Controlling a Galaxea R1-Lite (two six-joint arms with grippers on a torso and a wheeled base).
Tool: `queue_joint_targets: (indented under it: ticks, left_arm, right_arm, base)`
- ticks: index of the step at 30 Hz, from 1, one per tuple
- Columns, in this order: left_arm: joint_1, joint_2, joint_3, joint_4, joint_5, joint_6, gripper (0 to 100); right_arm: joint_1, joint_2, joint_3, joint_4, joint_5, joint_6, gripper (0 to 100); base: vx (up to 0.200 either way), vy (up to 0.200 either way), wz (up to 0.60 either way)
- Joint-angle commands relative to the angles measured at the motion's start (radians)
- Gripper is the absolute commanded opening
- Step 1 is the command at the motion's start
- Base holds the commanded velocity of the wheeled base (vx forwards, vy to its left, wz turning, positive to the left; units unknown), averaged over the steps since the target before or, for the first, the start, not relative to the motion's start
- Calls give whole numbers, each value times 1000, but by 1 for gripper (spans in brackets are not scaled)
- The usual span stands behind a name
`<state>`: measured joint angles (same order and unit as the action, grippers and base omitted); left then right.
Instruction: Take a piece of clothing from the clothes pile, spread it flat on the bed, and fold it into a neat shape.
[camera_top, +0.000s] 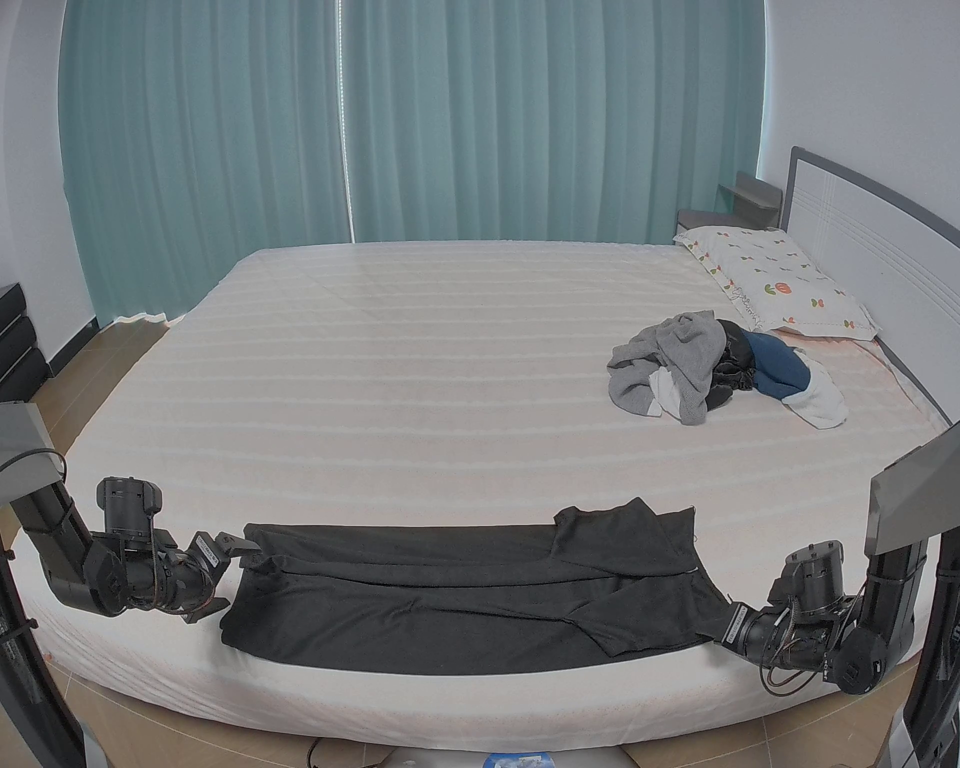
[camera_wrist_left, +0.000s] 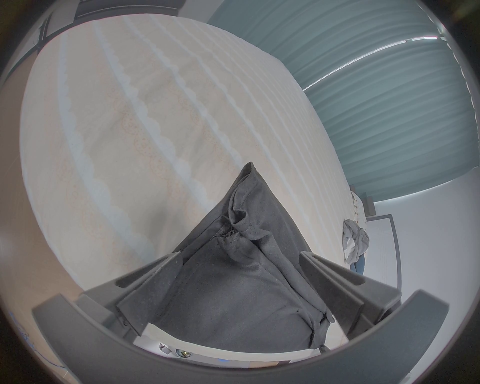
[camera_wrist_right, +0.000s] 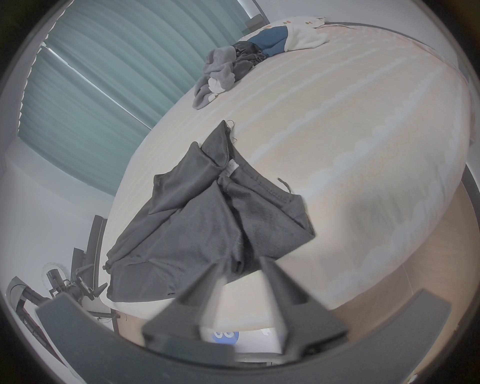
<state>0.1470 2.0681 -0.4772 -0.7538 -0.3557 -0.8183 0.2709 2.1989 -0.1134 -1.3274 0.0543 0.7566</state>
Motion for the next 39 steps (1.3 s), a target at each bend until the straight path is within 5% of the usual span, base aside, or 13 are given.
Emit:
queue_joint_targets:
  ticks: [1,7,14,15,27,34,39]
  left_arm:
    - [-3,21,-26,-1,9,2,100]
    - [-14,37,-67,2,26,-13,100]
    - [-89,121,-159,1,173,-53,100]
    - [-89,121,-159,1,173,-53,0]
    - [-112,147,-205,-1,296,-55,0]
    - [-116,72,-193,-1,316,-76,0]
    - [-118,44,-201,-35,316,-134,0]
  right_arm:
    - [1,-16,-6,-3,-1,1,100]
    - [-21,-96,-15,-1,-1,-3,100]
    - [-59,-131,-57,14,1,0,100]
    - [-59,-131,-57,14,1,0,100]
    - [-79,-143,-75,13,3,4,100]
    - [13,-148,-157,28,1,98,100]
    - [65,-96,-308,174,-10,162,100]
  base:
    - [0,0,0]
    - [0,0,0]
    - [0,0,0]
    - [0,0,0]
    - [0,0,0]
    - [0,0,0]
    - [0,0,0]
